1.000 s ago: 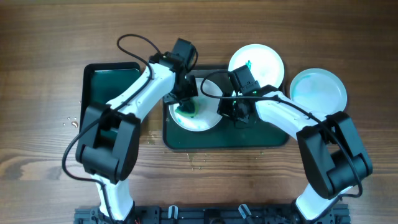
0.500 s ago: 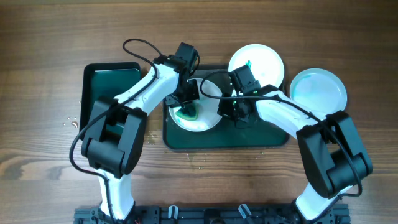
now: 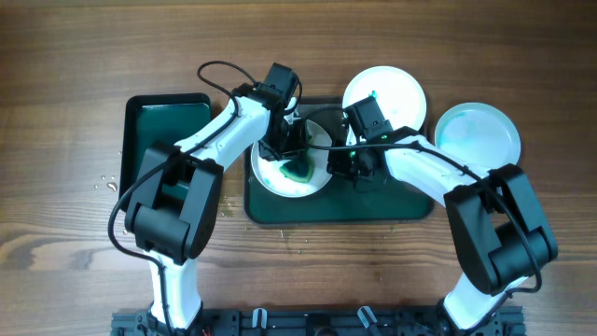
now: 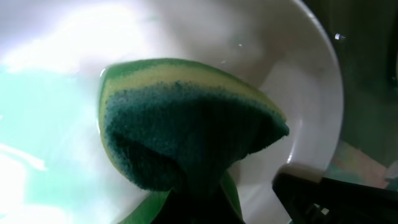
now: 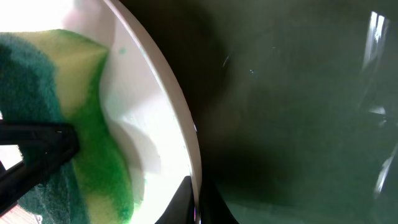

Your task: Clean dirty plates on tray and stack at the side

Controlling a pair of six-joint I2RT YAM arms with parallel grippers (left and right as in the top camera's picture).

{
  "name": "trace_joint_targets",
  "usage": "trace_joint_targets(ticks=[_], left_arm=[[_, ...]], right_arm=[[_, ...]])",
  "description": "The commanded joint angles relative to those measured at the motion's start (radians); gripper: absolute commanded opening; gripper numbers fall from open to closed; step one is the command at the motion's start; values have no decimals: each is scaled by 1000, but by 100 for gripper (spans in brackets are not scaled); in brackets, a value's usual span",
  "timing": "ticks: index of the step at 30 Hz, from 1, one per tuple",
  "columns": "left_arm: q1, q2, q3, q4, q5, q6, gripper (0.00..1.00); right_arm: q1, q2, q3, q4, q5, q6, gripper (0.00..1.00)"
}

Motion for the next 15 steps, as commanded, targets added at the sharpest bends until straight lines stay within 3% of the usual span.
trace_joint_targets(ticks=[1, 9, 15], left_arm=[[-11, 25, -6, 24, 16, 31, 4], [-6, 25, -6, -10, -410, -143, 4], [-9, 25, -6, -77, -367, -155, 4]], right_arm=[[10, 19, 1, 1, -92, -42, 4], [7, 19, 1, -2, -88, -40, 4], [7, 19, 1, -2, -84, -40, 4]])
